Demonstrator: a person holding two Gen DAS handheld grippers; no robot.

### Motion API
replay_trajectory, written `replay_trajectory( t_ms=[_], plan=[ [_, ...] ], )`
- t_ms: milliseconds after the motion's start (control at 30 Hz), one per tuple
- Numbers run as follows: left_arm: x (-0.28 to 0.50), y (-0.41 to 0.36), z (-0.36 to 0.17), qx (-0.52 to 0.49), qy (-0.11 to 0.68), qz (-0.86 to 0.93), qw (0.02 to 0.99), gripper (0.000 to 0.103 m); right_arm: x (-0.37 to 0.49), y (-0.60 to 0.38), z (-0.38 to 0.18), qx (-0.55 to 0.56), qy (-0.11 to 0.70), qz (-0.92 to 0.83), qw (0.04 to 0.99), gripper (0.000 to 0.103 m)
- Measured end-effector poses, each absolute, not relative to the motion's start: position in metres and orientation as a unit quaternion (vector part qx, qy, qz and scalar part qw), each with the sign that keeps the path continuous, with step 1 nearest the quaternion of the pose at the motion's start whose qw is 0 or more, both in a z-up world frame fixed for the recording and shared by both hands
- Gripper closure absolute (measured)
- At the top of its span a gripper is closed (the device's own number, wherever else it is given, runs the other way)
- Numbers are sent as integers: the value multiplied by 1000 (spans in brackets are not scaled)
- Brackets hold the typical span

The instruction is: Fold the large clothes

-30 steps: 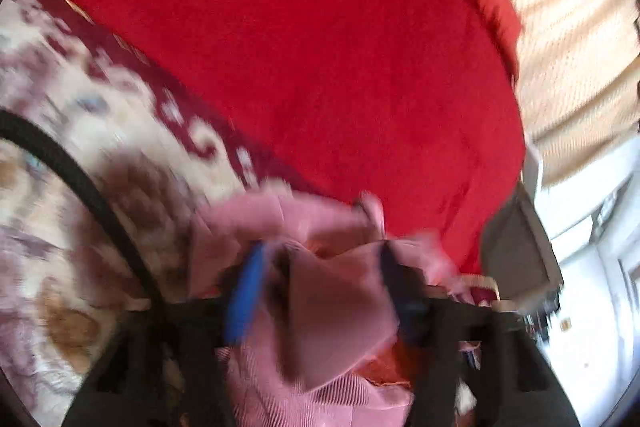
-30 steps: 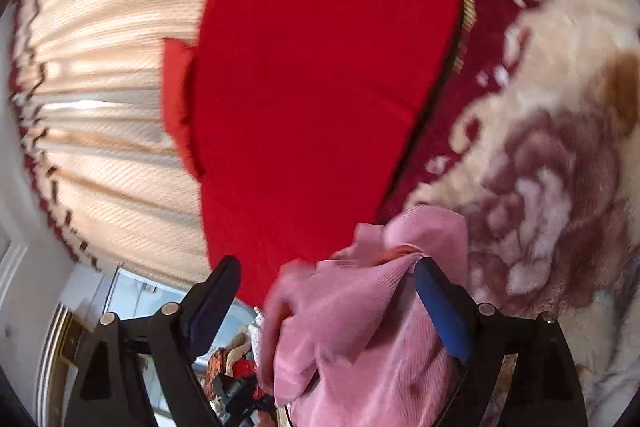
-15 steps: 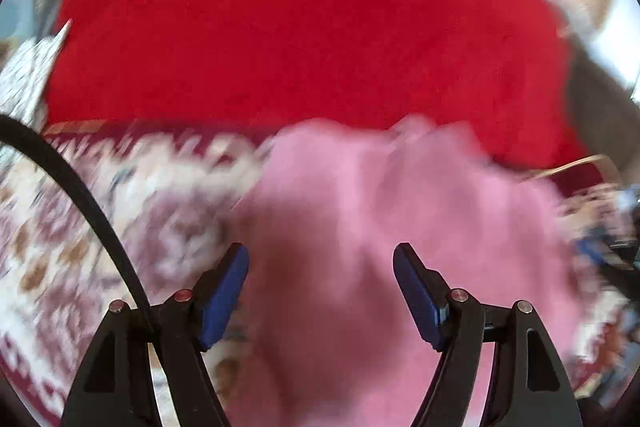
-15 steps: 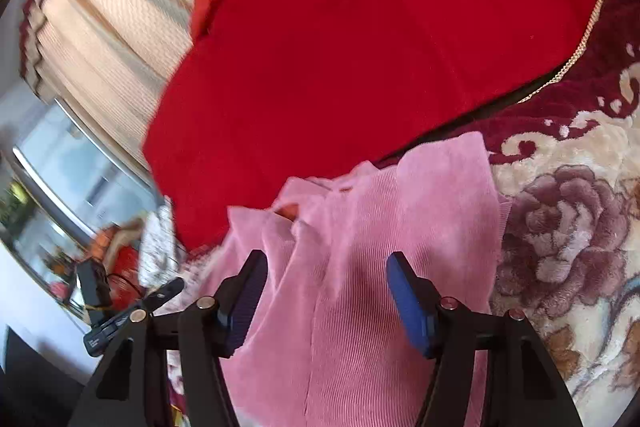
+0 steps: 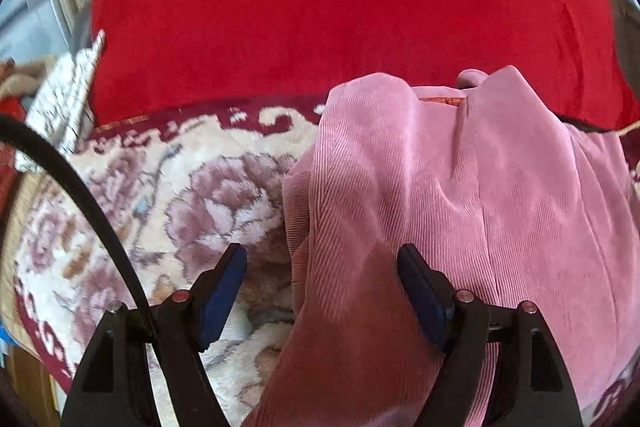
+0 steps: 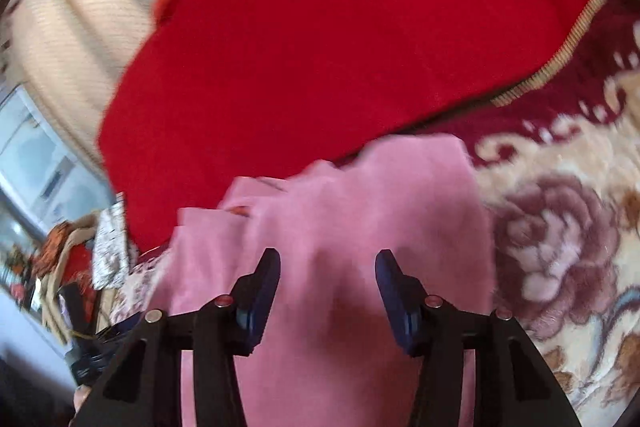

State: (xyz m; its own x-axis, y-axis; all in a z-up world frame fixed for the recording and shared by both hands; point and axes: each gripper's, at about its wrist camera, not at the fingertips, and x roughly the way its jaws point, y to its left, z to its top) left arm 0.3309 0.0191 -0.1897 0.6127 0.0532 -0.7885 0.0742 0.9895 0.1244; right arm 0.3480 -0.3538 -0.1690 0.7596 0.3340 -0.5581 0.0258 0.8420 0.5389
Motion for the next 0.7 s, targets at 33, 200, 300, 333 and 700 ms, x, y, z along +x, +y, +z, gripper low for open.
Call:
replay_trajectory(
  t_ms=[33,200,300,333,700],
  plan=[
    [325,17,-187,81,434,-3,897,24,346,-347,-164,260,330,96,902,49],
    [316,-1,-182,122,400,-1,909,24,350,-312,-159,206,342,123,909,49],
    [316,-7,-183,132,387,-5,913,24,363,-308,-177,193,380,96,900,49],
    [316,-8,-183,133,384,-5,914,24,369,-312,-185,193,398,78,893,49],
    [299,-4,-158,119,332,6,936,24,351,-321,-168,211,340,111,910,51]
  ],
)
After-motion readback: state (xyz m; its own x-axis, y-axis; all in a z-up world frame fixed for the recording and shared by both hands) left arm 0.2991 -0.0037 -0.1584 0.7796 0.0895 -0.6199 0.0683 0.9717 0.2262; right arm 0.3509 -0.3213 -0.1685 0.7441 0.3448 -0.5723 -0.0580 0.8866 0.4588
